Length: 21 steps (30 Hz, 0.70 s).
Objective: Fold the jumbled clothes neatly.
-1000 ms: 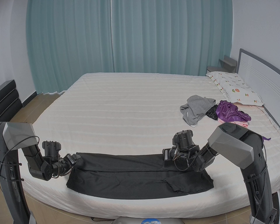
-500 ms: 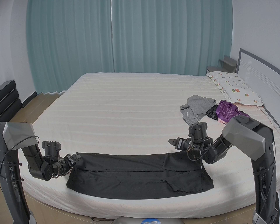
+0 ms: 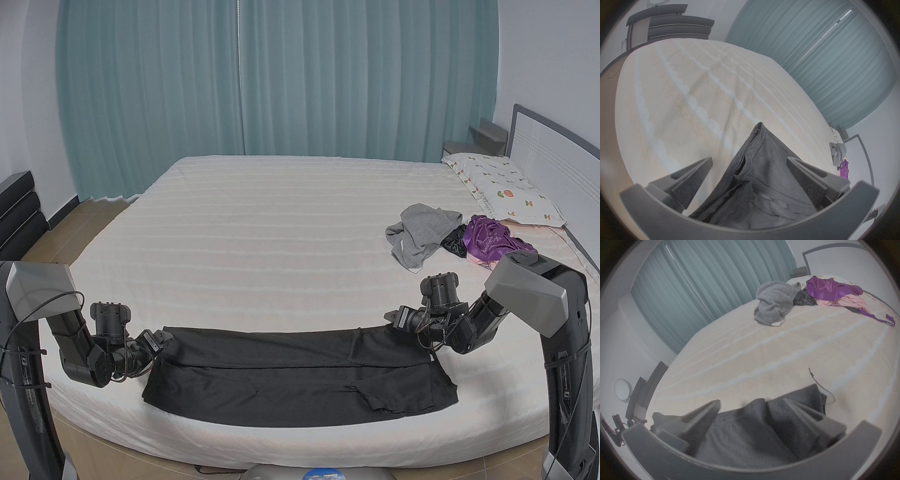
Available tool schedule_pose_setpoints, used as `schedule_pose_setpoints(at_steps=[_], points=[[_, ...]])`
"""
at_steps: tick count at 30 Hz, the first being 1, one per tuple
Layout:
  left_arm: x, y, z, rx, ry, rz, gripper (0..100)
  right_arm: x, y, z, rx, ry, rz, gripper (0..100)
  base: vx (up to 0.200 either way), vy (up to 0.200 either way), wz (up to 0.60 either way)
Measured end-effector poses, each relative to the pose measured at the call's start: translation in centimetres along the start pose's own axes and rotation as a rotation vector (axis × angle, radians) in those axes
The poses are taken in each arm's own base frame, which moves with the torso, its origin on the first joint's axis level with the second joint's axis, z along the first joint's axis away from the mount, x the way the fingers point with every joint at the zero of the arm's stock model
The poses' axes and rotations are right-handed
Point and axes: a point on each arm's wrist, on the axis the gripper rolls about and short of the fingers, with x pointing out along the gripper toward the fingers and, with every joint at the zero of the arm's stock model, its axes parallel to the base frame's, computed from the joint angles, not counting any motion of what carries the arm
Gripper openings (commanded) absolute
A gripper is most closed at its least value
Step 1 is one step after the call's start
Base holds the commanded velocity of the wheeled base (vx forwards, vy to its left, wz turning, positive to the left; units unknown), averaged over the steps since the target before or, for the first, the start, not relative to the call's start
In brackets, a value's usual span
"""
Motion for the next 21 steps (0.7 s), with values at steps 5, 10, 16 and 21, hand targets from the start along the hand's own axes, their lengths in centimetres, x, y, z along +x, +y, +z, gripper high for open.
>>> schedule_pose_setpoints(at_steps=[5, 10, 16, 21], points=[[0.00, 0.00, 0.00, 0.001, 0.000, 0.000, 100, 0.44, -0.39, -0.38, 0.004, 0.014, -0.014, 0, 0.000, 0.000, 0.00], [0.00, 0.01, -0.01, 0.000, 0.000, 0.000, 100, 0.42, -0.65, -0.11, 0.010, 0.007, -0.019, 0, 0.000, 0.000, 0.00], [-0.02, -0.01, 0.00, -0.002, 0.000, 0.000, 100, 0.32, -0.90, -0.30, 0.015, 0.015, -0.026, 100, 0.000, 0.000, 0.00], [0.07, -0.16, 0.18, -0.002, -0.006, -0.007, 100, 0.07, -0.83, -0.19, 0.028, 0.014, -0.024, 100, 0.000, 0.000, 0.00]])
